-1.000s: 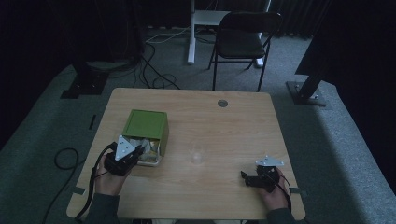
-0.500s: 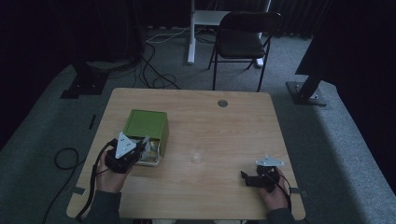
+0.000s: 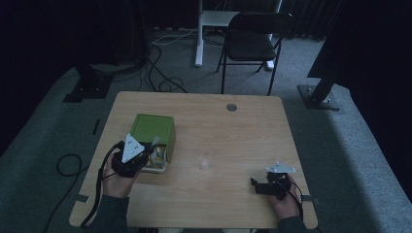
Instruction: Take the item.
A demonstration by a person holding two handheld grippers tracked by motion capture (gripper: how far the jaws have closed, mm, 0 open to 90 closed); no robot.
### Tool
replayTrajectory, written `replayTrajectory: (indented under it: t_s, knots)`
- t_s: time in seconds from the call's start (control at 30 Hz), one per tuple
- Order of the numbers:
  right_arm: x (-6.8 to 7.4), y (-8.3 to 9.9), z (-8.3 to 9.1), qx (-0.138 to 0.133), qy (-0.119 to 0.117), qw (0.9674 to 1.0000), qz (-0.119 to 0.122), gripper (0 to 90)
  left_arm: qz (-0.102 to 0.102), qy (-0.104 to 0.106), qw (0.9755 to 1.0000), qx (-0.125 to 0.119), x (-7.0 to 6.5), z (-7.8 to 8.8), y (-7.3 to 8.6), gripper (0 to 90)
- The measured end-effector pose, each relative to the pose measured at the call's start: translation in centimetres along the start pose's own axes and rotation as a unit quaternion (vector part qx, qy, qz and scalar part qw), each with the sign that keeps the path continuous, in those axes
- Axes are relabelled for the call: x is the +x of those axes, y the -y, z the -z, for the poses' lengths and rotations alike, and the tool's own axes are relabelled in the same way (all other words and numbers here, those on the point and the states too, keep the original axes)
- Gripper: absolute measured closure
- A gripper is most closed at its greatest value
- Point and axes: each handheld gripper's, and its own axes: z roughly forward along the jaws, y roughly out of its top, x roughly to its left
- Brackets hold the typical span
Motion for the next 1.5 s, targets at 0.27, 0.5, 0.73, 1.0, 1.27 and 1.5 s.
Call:
replayTrajectory:
  t_s: [0.27,0.5,0.73,1.0,1.27,1.5]
  knots:
    - [0.0,0.0,0.0,0.001,0.0,1.0,0.0,11.3,-0.007,0.009,0.9999,-0.001,-0.4,-0.2,-0.7,86.1]
    - [0.0,0.0,0.0,0.0,0.0,1.0,0.0,11.3,-0.006,0.031,0.9995,-0.004,-1.0,-0.4,-1.2,86.1]
    - [0.0,0.0,0.0,0.0,0.0,1.0,0.0,11.3,-0.011,0.045,0.9989,-0.004,-1.5,-0.5,-1.8,86.1]
    - [0.0,0.0,0.0,0.0,0.0,1.0,0.001,11.3,-0.018,0.064,0.9977,-0.012,-2.4,-0.7,-2.8,86.1]
    - [0.0,0.0,0.0,0.001,0.0,1.0,0.001,11.3,-0.027,0.079,0.9965,-0.013,-3.1,-1.4,-3.5,86.1]
    - [0.0,0.0,0.0,0.001,0.0,1.0,0.001,11.3,-0.031,0.092,0.9951,-0.018,-3.8,-2.4,-4.0,86.1]
